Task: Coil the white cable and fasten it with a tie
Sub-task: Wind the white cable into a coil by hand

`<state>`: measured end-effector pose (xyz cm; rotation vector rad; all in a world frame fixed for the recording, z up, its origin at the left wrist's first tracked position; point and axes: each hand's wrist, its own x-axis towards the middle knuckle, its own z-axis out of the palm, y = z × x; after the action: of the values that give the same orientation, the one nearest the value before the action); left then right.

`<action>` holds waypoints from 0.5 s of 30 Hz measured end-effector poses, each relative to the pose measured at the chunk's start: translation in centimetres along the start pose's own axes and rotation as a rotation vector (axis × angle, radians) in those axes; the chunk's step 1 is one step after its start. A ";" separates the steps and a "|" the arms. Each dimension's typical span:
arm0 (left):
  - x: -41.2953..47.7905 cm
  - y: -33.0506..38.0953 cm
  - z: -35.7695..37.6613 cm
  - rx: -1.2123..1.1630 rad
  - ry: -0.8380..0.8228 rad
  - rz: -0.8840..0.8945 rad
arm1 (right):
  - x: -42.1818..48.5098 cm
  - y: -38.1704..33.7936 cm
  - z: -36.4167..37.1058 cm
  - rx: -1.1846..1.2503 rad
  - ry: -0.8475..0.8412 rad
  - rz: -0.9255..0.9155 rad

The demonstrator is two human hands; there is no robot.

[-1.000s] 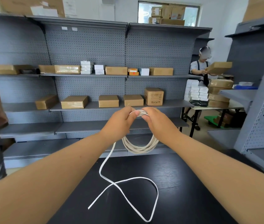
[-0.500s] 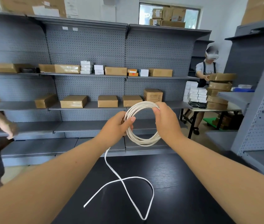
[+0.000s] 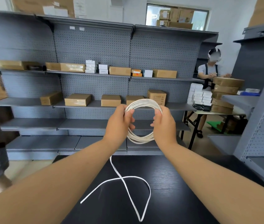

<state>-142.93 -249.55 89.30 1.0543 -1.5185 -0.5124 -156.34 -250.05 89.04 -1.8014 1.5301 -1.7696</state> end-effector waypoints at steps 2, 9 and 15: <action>0.2 0.0 -0.4 0.136 0.000 0.036 | 0.0 0.3 0.0 -0.021 -0.060 0.009; 0.6 0.0 -2.0 0.411 -0.041 0.063 | 0.4 1.0 0.0 -0.316 -0.167 -0.151; 1.2 -0.5 -3.0 0.475 -0.132 0.093 | 0.8 -1.4 0.8 -0.230 -0.298 -0.218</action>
<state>-139.85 -250.06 90.29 1.3215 -1.8497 -0.1571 -155.12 -250.41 90.29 -2.2987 1.5138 -1.3658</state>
